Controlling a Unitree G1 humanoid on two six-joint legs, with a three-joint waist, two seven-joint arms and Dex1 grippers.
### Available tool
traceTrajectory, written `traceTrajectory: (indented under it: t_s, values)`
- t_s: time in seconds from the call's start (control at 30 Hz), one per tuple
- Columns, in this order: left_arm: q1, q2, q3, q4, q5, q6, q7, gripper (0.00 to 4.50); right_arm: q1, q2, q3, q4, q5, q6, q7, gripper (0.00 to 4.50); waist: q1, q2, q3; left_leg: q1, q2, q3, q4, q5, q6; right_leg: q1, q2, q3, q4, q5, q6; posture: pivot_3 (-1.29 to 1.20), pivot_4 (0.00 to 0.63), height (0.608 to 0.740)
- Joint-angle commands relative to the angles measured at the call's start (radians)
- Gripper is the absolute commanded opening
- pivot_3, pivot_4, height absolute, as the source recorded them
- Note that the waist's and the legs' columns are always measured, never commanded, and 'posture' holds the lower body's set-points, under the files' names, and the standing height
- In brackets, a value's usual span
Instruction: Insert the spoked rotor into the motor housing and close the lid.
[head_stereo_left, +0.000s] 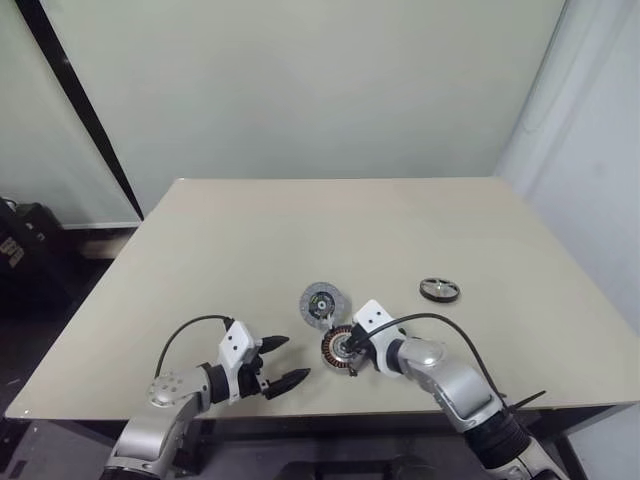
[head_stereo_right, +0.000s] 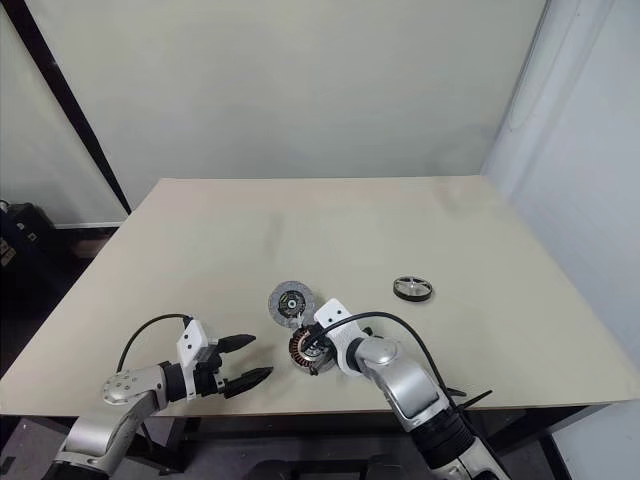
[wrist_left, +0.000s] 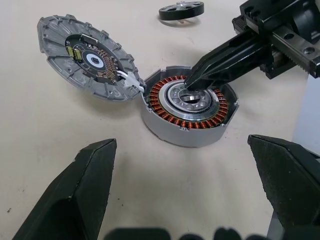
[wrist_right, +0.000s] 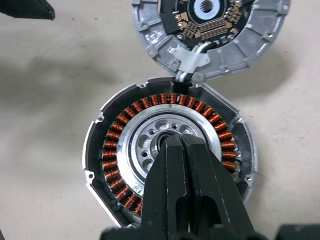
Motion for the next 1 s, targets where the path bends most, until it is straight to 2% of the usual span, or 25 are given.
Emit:
traceTrajectory:
  t_s: [0.03,0.43,1.0]
  values:
    - [-0.007,0.003,0.017,-0.018,-0.001,-0.007,0.0,4.5,-0.013,0.011,0.003,-0.005,-0.002,-0.016,0.008,0.02,0.0,0.0,0.0,0.0,0.0,0.0,0.0,0.0,0.0,0.0,0.0,0.0,0.0,0.0,0.0,0.0,0.0,0.74]
    - [-0.012,0.002,0.014,-0.015,0.001,-0.008,0.0,4.5,0.002,0.011,0.033,-0.015,-0.009,-0.001,0.023,0.02,0.0,0.0,0.0,0.0,0.0,0.0,0.0,0.0,0.0,0.0,0.0,0.0,0.0,0.0,0.0,0.0,0.0,0.74]
    - [-0.009,-0.01,0.009,-0.008,0.005,-0.014,-0.002,4.5,-0.031,0.025,0.035,0.016,-0.084,-0.073,-0.026,0.02,0.0,0.0,0.0,0.0,0.0,0.0,0.0,0.0,0.0,0.0,0.0,0.0,0.0,0.0,0.0,0.0,0.0,0.74]
